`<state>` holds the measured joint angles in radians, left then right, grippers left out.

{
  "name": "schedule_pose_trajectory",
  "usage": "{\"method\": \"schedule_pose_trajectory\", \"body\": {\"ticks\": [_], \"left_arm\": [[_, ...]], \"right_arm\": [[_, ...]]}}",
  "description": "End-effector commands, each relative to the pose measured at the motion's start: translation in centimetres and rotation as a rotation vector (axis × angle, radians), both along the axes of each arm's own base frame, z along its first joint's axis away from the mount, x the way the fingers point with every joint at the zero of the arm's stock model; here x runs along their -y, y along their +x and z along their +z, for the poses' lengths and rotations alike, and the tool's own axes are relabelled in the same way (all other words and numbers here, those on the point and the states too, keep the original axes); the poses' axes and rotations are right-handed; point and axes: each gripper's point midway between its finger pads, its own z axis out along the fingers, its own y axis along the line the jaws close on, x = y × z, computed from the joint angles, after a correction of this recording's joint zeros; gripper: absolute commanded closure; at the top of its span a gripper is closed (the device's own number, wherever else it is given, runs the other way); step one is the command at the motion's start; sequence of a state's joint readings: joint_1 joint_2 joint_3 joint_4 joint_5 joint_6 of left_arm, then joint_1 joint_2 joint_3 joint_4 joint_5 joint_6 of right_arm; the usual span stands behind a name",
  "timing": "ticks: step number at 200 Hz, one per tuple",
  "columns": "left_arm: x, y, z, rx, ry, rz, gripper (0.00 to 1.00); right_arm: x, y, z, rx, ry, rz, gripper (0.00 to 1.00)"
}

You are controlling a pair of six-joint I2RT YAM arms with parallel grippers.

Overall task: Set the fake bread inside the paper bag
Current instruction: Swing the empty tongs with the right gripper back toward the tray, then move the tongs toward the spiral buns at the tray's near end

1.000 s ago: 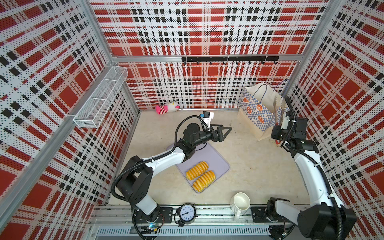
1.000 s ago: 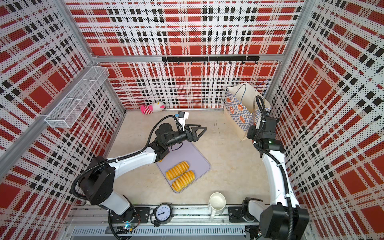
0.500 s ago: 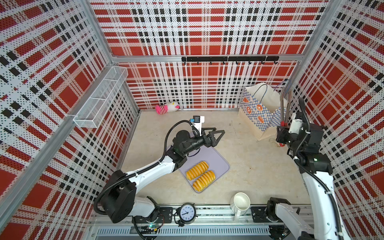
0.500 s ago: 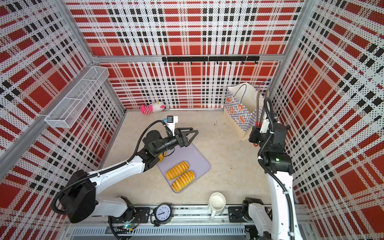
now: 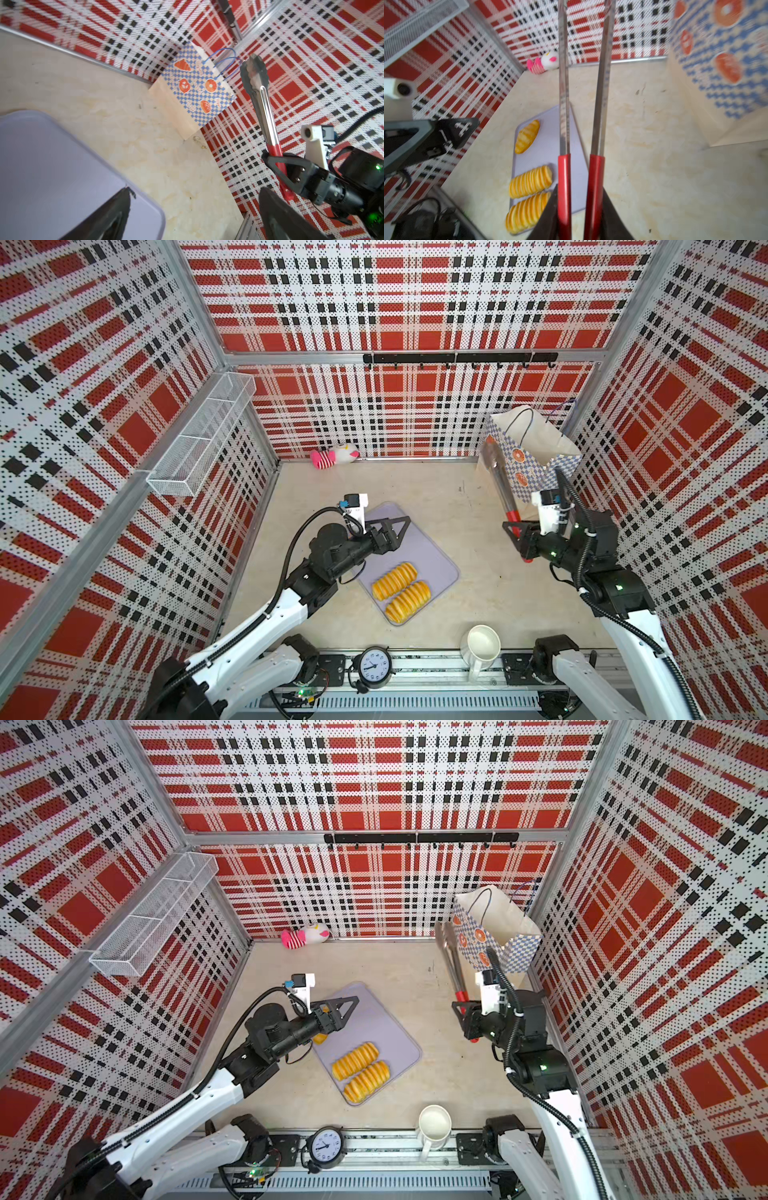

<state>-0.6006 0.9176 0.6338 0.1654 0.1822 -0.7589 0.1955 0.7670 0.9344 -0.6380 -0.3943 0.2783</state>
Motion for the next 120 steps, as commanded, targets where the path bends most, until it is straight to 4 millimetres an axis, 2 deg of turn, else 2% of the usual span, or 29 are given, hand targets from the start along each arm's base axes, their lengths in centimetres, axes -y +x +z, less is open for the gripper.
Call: {"method": "schedule_pose_trajectory", "body": {"ticks": [1,34,64,85,120], "left_arm": [[-2.2,-0.4,-2.3,-0.11,0.021,0.065,0.02],[-5.0,-0.8,-5.5,-0.232,0.132,0.15,0.02],[-7.3,-1.3,-8.0,-0.326,0.194,0.207,0.02],[-8.6,-1.5,-9.3,-0.373,0.225,0.234,0.02],[-10.7,-1.5,-11.1,-0.457,0.285,0.271,0.02]], "right_arm": [[-3.0,0.0,-1.3,-0.024,-0.015,0.101,0.74],[-7.2,-0.7,-4.6,-0.124,-0.1,0.224,0.73],[-10.1,-1.4,-7.4,-0.234,-0.092,0.312,0.72],[-10.8,-1.6,-9.0,-0.306,-0.095,0.336,0.71],[-11.2,-1.8,-10.5,-0.365,-0.124,0.355,0.71]]}}
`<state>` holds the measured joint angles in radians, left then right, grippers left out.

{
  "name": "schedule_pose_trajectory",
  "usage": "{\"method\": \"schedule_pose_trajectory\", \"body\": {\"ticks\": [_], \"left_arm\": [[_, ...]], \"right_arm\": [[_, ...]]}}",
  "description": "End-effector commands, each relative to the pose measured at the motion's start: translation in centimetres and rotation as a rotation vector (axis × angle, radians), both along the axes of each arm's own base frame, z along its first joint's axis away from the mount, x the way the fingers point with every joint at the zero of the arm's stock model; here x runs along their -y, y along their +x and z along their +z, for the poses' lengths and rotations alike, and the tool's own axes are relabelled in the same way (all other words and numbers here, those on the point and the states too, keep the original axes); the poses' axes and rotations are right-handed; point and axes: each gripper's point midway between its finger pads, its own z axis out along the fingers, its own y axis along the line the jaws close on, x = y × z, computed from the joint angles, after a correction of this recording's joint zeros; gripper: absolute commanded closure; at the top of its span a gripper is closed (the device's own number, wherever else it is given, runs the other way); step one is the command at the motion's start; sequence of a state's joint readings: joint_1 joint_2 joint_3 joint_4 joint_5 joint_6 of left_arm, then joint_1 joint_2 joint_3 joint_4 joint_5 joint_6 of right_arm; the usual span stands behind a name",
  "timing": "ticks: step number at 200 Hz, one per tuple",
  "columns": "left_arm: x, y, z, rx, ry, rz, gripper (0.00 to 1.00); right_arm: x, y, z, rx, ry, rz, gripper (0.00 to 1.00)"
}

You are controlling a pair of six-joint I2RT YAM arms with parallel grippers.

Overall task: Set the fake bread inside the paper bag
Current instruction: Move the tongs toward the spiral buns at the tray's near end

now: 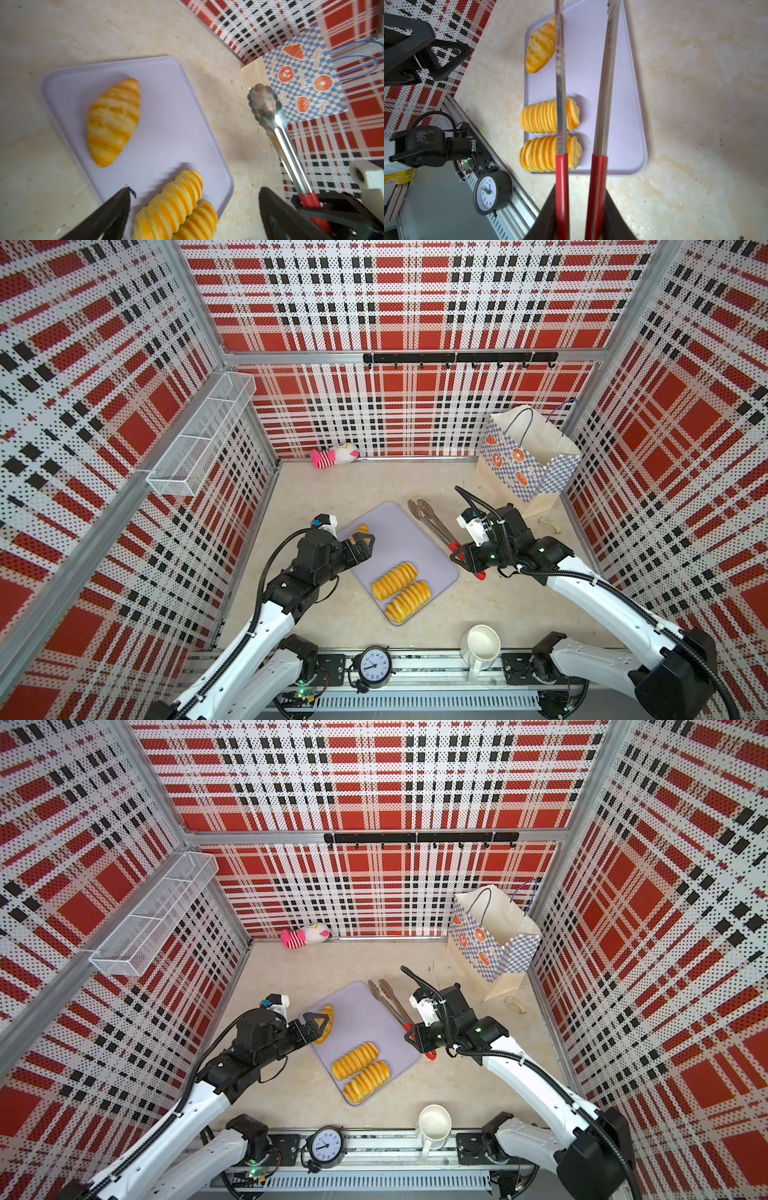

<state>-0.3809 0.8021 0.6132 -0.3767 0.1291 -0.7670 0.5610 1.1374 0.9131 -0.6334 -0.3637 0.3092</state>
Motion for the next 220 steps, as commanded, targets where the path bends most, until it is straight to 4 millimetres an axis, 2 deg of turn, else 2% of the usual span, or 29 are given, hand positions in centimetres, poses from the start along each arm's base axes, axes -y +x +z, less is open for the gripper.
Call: {"method": "schedule_pose_trajectory", "body": {"ticks": [1,25,46,94,138,179,200,220], "left_arm": [[-1.2,-0.7,-1.3,-0.074,0.056,-0.002,0.02],[-1.3,-1.0,-2.1,-0.107,0.085,-0.028,0.02],[-0.9,-1.4,-2.6,-0.122,0.101,-0.077,0.02],[1.3,-1.6,-1.2,-0.057,0.126,-0.174,0.02],[1.3,-2.3,-1.3,-0.081,0.153,-0.183,0.02],[-0.3,-2.9,-1.8,-0.117,0.183,-0.158,0.02],[-0.7,-3.0,-2.1,-0.127,0.19,-0.164,0.02],[-0.2,-3.3,-2.4,-0.134,0.175,-0.211,0.02]], "right_arm": [[-1.0,-0.1,0.7,0.001,0.027,0.033,0.71],[-0.7,-1.2,0.0,-0.04,-0.008,0.038,0.71],[0.3,-1.8,0.4,-0.028,-0.056,0.032,0.71],[1.4,-1.9,3.6,0.199,-0.108,0.093,0.71],[3.2,-1.8,6.0,0.428,-0.305,0.178,0.72],[5.9,-2.4,5.9,0.673,-0.544,0.347,0.72],[6.5,-3.9,5.8,0.823,-0.603,0.503,0.73],[6.8,-5.3,5.0,0.951,-0.655,0.666,0.72]]}}
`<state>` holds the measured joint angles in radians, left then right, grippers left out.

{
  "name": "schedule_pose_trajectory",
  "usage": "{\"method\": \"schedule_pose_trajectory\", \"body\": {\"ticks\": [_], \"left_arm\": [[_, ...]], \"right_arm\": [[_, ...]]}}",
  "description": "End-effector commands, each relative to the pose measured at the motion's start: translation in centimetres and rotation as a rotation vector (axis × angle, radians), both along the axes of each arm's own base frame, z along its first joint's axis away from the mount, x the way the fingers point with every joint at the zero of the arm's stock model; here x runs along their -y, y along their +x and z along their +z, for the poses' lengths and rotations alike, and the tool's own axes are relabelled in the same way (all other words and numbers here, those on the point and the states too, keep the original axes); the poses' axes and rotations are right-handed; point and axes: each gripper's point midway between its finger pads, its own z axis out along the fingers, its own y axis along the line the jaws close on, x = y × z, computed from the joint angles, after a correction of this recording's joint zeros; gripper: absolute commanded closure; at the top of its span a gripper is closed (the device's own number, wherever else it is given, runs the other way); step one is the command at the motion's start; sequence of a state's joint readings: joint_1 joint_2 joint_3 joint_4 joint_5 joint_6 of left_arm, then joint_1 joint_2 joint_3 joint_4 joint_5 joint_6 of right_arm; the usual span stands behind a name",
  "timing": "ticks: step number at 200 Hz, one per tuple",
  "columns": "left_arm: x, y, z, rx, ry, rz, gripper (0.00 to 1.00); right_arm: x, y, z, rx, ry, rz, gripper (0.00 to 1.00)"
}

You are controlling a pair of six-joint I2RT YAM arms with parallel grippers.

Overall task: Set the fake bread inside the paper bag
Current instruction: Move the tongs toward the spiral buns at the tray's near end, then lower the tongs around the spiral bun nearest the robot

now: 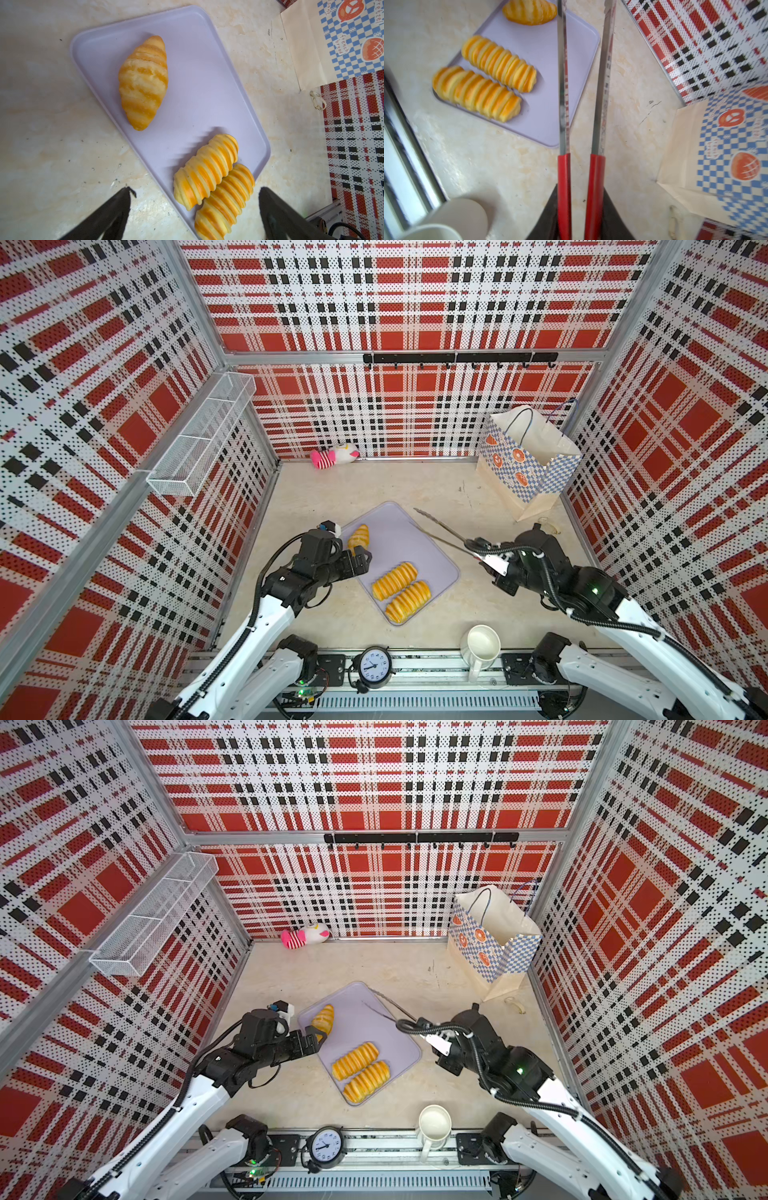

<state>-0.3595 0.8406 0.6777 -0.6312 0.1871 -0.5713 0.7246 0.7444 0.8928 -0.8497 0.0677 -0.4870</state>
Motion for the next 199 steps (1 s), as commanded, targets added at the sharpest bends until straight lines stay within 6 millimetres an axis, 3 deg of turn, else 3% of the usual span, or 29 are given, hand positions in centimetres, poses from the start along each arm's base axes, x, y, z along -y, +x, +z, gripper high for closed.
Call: {"method": "schedule_pose_trajectory", "body": {"ticks": [1,73,135,170,199], "left_arm": [[0.5,-0.5,0.5,0.002,-0.009,-0.07,0.02],[2.1,-1.4,0.1,-0.012,-0.027,-0.21,0.02],[2.3,-0.9,1.1,0.008,-0.017,-0.233,0.02],[2.6,-1.2,0.7,-0.011,-0.025,-0.257,0.02],[2.8,-1.3,0.7,-0.012,-0.031,-0.265,0.02]], "right_arm": [[0.4,-1.2,0.0,0.199,-0.181,0.245,0.72],[0.2,-1.6,-2.2,0.305,-0.396,0.487,0.72],[-0.4,-1.8,-3.9,0.189,-0.49,0.606,0.71],[-0.8,-1.8,-3.5,0.185,-0.502,0.644,0.7],[-0.7,-1.6,-4.3,0.166,-0.537,0.66,0.7]]}}
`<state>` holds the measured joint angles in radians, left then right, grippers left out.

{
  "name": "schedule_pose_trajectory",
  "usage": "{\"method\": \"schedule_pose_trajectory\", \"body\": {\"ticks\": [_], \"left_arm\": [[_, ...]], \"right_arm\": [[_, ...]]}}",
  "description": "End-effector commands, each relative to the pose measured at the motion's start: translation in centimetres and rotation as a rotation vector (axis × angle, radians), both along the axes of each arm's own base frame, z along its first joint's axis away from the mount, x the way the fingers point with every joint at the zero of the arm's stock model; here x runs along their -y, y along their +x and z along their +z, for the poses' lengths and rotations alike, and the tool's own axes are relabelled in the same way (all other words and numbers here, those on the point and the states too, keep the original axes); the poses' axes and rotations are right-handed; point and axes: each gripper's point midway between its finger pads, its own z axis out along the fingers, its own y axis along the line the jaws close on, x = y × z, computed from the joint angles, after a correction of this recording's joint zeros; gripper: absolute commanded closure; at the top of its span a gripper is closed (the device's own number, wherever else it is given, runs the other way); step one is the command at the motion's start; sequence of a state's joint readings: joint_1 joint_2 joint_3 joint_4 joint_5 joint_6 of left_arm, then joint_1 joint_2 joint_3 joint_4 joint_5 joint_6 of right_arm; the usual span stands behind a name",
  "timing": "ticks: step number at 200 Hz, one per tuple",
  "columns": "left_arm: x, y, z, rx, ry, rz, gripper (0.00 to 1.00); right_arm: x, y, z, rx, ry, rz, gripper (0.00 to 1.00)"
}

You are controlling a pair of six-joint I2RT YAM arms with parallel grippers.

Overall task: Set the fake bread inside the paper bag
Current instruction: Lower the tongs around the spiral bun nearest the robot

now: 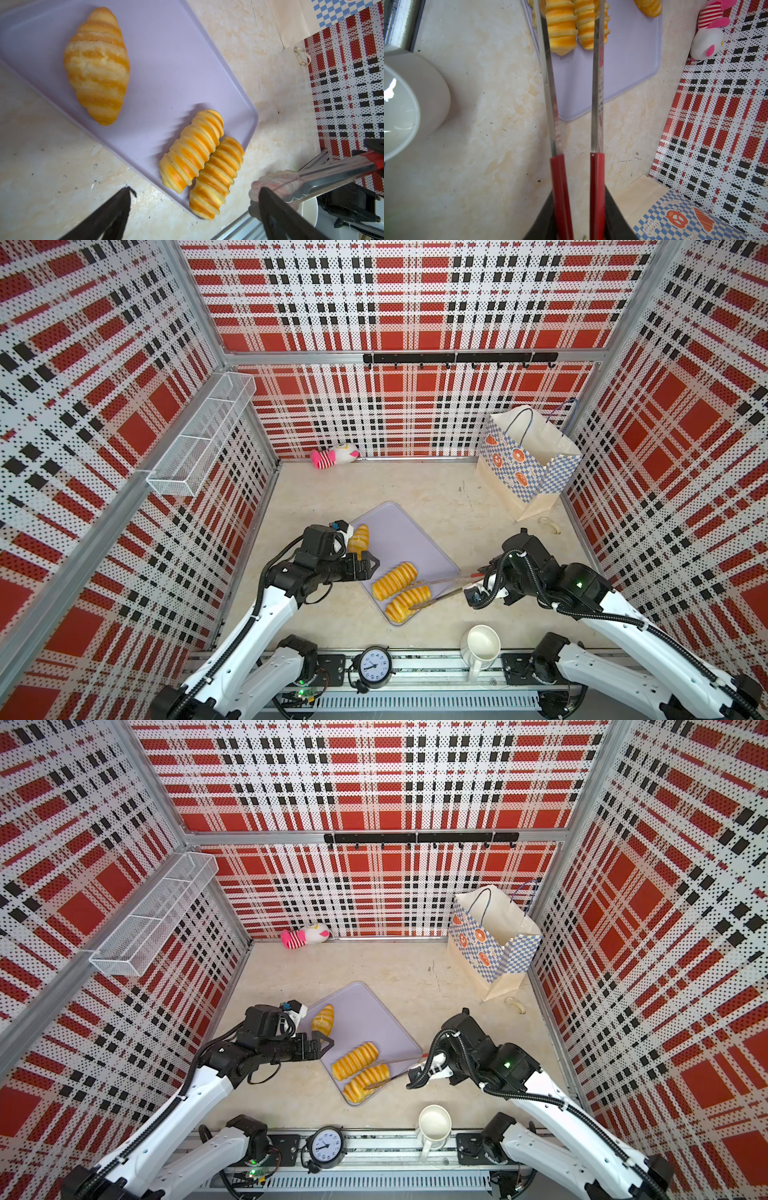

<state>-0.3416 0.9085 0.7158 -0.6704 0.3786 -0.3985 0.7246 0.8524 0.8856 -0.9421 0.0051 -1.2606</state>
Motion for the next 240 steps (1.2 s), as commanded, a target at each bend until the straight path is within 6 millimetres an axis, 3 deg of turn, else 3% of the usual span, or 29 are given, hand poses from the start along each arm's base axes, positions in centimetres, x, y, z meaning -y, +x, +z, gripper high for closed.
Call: {"method": "schedule_pose_trajectory", "body": {"ticks": [1,112,240], "left_arm": [[0.4,-0.1,0.8,0.017,-0.014,-0.031,0.02],[3.9,-2.2,-0.1,-0.071,-0.151,-0.167,0.02],[3.6,-2.0,-0.5,-0.067,-0.119,-0.145,0.02]], "right_arm": [[-0.4,-0.3,0.0,-0.001,-0.023,0.057,0.7],[0.3,0.7,-1.8,-0.013,-0.102,0.012,0.69],[-0.4,2.1,-2.8,-0.018,-0.126,-0.005,0.66]]}}
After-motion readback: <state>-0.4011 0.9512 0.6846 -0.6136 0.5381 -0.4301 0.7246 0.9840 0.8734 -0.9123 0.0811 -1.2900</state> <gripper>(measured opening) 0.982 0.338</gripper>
